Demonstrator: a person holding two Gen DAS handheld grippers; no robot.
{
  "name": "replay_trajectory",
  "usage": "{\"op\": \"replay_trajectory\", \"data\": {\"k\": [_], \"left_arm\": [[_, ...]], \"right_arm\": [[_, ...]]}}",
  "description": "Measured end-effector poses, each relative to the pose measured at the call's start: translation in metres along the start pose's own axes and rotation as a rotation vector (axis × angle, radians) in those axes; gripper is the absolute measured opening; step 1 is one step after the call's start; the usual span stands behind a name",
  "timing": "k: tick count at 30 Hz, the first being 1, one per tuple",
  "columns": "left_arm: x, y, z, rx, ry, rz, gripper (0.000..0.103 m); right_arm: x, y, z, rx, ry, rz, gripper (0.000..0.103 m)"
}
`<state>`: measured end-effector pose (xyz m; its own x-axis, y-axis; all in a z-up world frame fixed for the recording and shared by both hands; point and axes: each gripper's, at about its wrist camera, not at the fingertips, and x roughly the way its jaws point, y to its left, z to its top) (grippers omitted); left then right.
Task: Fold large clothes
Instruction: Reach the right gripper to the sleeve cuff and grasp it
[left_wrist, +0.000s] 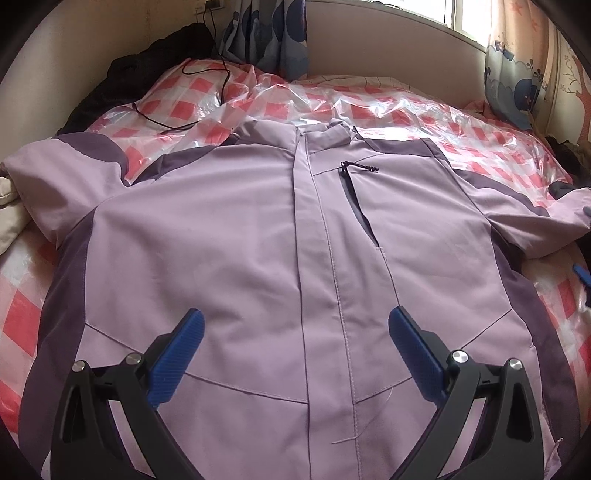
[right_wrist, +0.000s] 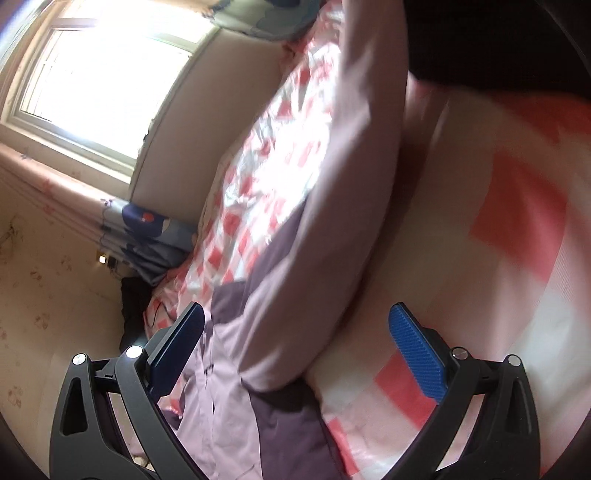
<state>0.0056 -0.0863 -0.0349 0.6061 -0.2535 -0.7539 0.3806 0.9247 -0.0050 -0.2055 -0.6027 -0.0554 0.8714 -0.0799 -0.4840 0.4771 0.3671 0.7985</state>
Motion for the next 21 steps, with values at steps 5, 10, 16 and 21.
{"op": "replay_trajectory", "data": {"k": [5, 10, 16, 21], "left_arm": [[0.003, 0.005, 0.001, -0.016, 0.014, -0.001, 0.096], [0.006, 0.009, 0.001, -0.037, 0.024, -0.003, 0.096], [0.010, 0.004, -0.001, -0.012, 0.031, 0.012, 0.096], [0.014, 0.001, -0.003, 0.007, 0.043, 0.018, 0.096]], "right_arm": [[-0.023, -0.002, 0.055, -0.009, -0.110, -0.091, 0.097], [-0.025, -0.021, 0.131, 0.008, -0.115, -0.169, 0.097], [0.000, -0.048, 0.180, 0.106, -0.011, -0.021, 0.097], [0.015, -0.063, 0.200, 0.093, 0.019, -0.033, 0.071]]}}
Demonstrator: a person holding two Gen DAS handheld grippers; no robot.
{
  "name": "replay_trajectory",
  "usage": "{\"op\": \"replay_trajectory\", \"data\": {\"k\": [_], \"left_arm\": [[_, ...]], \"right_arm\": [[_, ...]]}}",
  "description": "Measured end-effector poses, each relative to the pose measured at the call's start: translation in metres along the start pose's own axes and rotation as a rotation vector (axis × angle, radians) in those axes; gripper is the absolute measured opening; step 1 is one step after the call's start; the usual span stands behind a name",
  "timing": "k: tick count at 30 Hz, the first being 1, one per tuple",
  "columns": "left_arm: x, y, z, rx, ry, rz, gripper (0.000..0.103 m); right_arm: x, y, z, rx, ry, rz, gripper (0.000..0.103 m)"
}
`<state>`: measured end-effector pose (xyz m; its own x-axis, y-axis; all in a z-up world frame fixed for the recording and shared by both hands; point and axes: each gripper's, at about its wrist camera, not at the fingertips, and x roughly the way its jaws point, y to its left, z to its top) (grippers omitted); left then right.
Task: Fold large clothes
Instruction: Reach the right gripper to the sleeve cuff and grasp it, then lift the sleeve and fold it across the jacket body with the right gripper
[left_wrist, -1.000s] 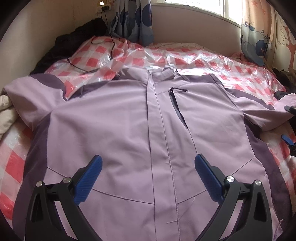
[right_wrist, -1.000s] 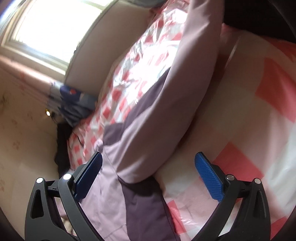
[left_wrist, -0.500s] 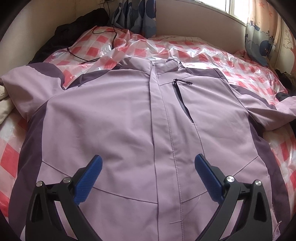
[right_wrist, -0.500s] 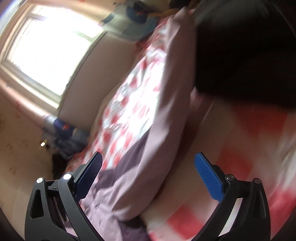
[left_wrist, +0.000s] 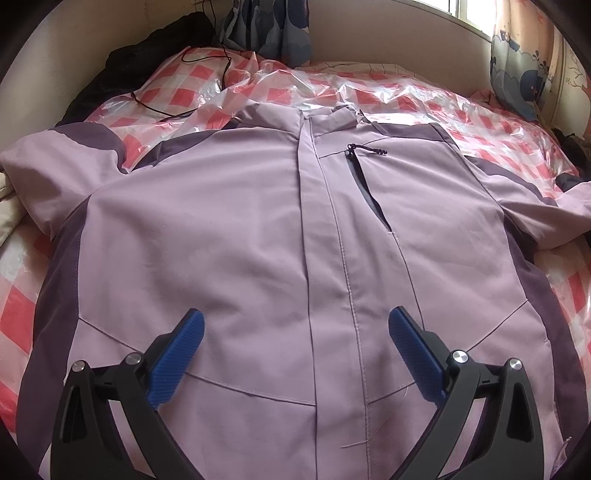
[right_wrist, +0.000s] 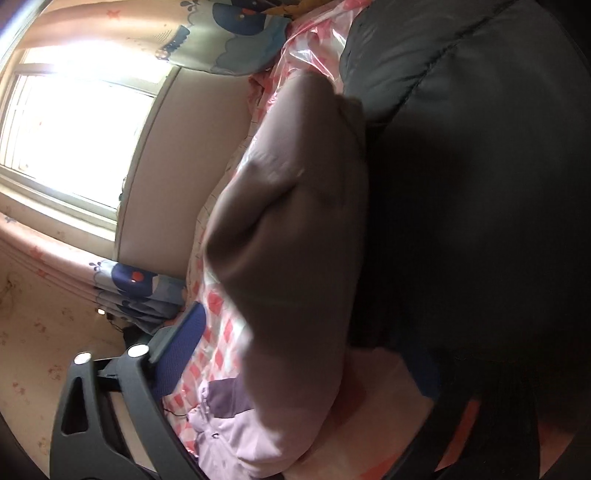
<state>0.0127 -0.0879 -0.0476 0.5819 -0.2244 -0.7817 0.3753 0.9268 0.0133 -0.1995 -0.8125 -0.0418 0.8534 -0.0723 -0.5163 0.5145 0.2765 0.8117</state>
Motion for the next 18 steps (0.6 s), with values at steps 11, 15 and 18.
{"op": "replay_trajectory", "data": {"k": [11, 15, 18], "left_arm": [[-0.004, 0.005, 0.002, -0.021, -0.017, -0.006, 0.096], [-0.010, 0.011, 0.005, -0.046, -0.045, -0.002, 0.096], [-0.010, 0.017, 0.007, -0.076, -0.038, -0.016, 0.096]], "right_arm": [[-0.027, 0.021, -0.007, -0.131, -0.092, 0.078, 0.024], [-0.054, 0.032, -0.024, -0.171, -0.178, 0.070, 0.024], [-0.064, 0.048, -0.039, -0.240, -0.221, 0.023, 0.024]]}}
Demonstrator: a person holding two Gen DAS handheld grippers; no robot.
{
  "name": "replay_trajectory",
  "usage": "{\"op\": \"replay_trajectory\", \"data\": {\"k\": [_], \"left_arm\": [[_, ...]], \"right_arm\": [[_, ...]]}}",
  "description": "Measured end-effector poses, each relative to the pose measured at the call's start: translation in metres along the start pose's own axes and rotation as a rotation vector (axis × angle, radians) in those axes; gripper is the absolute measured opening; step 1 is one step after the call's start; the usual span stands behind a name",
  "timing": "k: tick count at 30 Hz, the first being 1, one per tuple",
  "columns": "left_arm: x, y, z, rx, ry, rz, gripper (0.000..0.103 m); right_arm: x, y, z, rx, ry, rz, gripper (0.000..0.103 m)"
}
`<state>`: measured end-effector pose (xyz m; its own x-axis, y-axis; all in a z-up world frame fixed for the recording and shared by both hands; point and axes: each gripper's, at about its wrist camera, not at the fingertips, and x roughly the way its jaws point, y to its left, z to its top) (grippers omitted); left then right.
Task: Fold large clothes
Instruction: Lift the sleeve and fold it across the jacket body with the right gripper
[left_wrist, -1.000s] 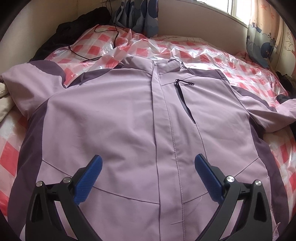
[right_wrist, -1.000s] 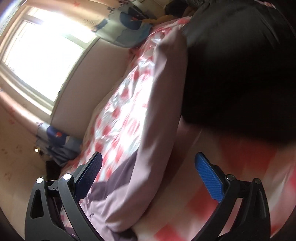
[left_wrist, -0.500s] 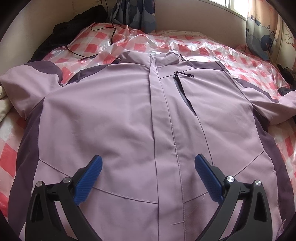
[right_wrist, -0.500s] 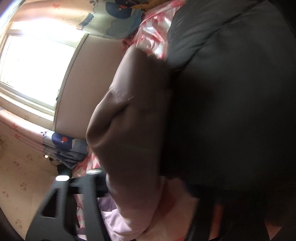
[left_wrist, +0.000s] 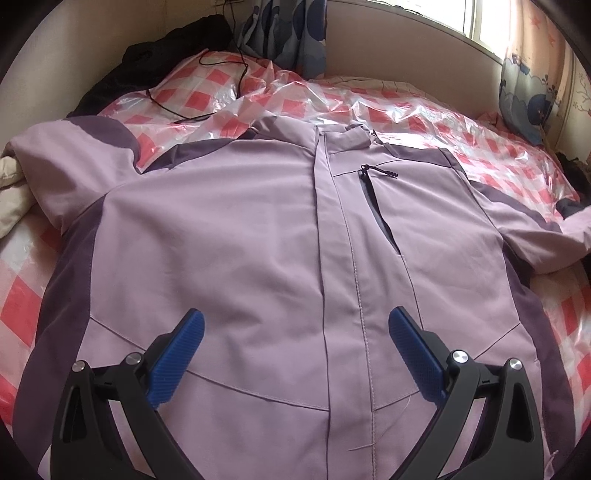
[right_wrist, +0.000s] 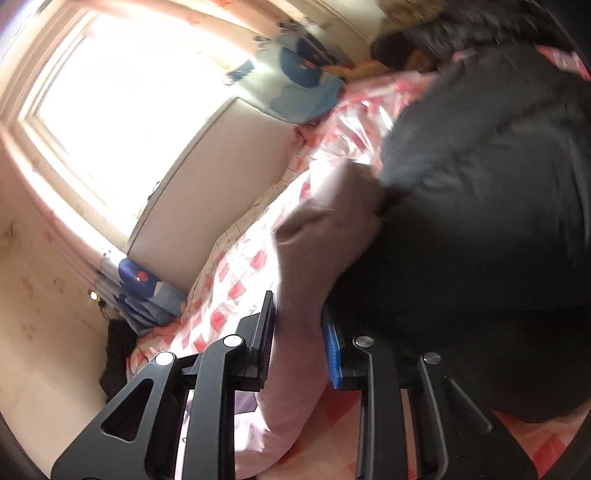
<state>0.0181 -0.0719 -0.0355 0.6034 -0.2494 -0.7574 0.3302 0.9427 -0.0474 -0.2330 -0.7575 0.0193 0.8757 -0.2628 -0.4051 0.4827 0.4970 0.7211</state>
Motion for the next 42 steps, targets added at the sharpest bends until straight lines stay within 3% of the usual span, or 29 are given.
{"op": "replay_trajectory", "data": {"k": [10, 16, 23, 28, 34, 42], "left_arm": [[-0.019, 0.025, 0.012, -0.090, -0.058, -0.020, 0.096], [-0.029, 0.053, 0.018, -0.175, -0.084, -0.018, 0.096], [-0.038, 0.076, 0.021, -0.247, -0.093, -0.024, 0.096], [-0.053, 0.093, 0.020, -0.270, -0.120, -0.018, 0.096], [-0.074, 0.126, 0.017, -0.289, -0.151, 0.017, 0.096], [-0.090, 0.179, 0.011, -0.367, -0.168, 0.060, 0.096]], "right_arm": [[0.003, 0.077, 0.005, -0.103, 0.019, 0.135, 0.014], [0.009, 0.151, -0.001, -0.172, 0.031, 0.239, 0.013], [0.024, 0.273, -0.033, -0.331, 0.083, 0.356, 0.013], [0.037, 0.358, -0.079, -0.420, 0.155, 0.472, 0.013], [0.055, 0.452, -0.165, -0.551, 0.260, 0.573, 0.013], [0.104, 0.509, -0.304, -0.681, 0.440, 0.574, 0.013]]}}
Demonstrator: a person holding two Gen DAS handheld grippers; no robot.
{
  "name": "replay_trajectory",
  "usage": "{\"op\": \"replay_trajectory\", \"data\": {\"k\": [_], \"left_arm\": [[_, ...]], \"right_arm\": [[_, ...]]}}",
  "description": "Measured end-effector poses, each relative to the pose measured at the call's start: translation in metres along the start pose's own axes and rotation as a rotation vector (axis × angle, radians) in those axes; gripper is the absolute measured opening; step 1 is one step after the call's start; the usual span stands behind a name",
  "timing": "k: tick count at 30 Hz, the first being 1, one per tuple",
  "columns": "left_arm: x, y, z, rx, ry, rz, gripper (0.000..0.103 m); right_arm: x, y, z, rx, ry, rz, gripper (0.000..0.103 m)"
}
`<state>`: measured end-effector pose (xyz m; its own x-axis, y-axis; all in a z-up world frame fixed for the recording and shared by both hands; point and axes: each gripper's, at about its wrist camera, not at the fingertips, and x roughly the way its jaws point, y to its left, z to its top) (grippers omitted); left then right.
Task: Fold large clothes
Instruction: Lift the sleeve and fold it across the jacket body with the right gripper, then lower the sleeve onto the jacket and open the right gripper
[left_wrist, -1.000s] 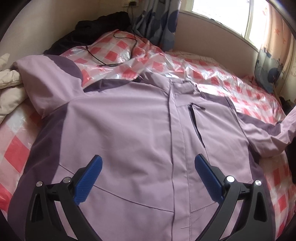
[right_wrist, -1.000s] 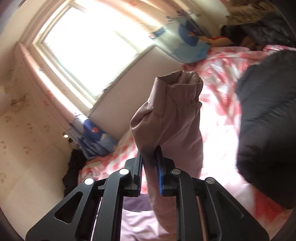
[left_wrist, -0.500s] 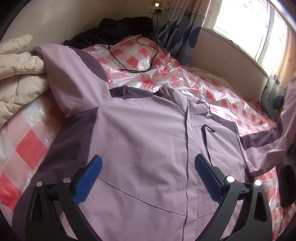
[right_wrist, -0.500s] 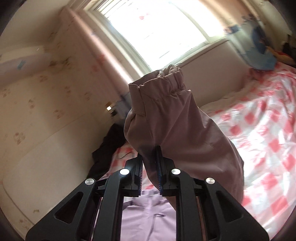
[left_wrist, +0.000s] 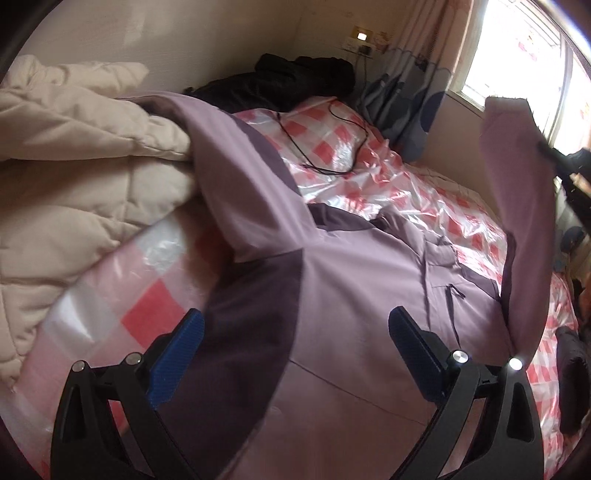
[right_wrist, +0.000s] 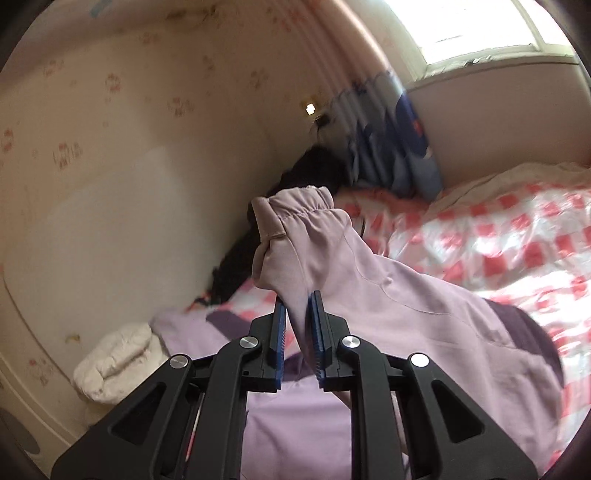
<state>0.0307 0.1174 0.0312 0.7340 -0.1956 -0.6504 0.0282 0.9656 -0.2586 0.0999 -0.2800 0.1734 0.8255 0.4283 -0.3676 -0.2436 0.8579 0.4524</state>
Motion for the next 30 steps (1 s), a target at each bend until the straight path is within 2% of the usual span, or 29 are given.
{"op": "replay_trajectory", "data": {"k": [3, 7, 10, 14, 16, 18, 20, 22, 24, 25, 27, 28, 29, 30], "left_arm": [[-0.002, 0.014, 0.003, -0.024, -0.002, 0.010, 0.096], [-0.003, 0.025, 0.005, -0.056, 0.005, 0.011, 0.096], [-0.002, 0.027, 0.006, -0.066, 0.008, 0.008, 0.096], [0.000, 0.023, 0.005, -0.057, 0.015, 0.004, 0.096], [0.001, 0.020, 0.005, -0.055, 0.017, -0.002, 0.096], [0.002, 0.015, 0.005, -0.050, 0.015, -0.010, 0.096], [0.001, 0.008, 0.005, -0.037, -0.004, -0.012, 0.096], [-0.004, -0.001, 0.006, -0.010, -0.045, -0.010, 0.096], [-0.009, -0.020, 0.008, 0.040, -0.102, -0.041, 0.096], [-0.009, -0.029, 0.011, 0.060, -0.111, -0.064, 0.096], [0.001, -0.061, 0.024, 0.129, -0.111, -0.126, 0.096], [0.005, -0.072, 0.028, 0.142, -0.120, -0.142, 0.096], [0.019, -0.093, 0.038, 0.176, -0.121, -0.190, 0.096], [0.032, -0.106, 0.043, 0.203, -0.101, -0.205, 0.096]], "right_arm": [[0.048, 0.012, -0.032, -0.028, 0.089, -0.014, 0.013], [0.107, 0.015, -0.098, -0.064, 0.229, -0.052, 0.013], [0.137, 0.013, -0.146, -0.098, 0.317, -0.072, 0.013], [0.166, 0.009, -0.192, -0.122, 0.406, -0.067, 0.015], [0.171, 0.003, -0.203, -0.105, 0.471, -0.034, 0.021], [0.165, -0.006, -0.205, -0.028, 0.488, 0.050, 0.045], [0.141, -0.014, -0.199, 0.024, 0.445, 0.091, 0.053], [0.096, -0.026, -0.185, 0.058, 0.338, 0.106, 0.060], [0.046, -0.045, -0.169, 0.059, 0.230, -0.004, 0.074], [0.026, -0.055, -0.163, 0.048, 0.193, -0.078, 0.076], [-0.010, -0.082, -0.149, 0.023, 0.137, -0.264, 0.085], [-0.026, -0.103, -0.145, 0.041, 0.126, -0.347, 0.086], [-0.035, -0.119, -0.143, 0.067, 0.124, -0.393, 0.086], [-0.042, -0.134, -0.143, 0.093, 0.129, -0.437, 0.087]]}}
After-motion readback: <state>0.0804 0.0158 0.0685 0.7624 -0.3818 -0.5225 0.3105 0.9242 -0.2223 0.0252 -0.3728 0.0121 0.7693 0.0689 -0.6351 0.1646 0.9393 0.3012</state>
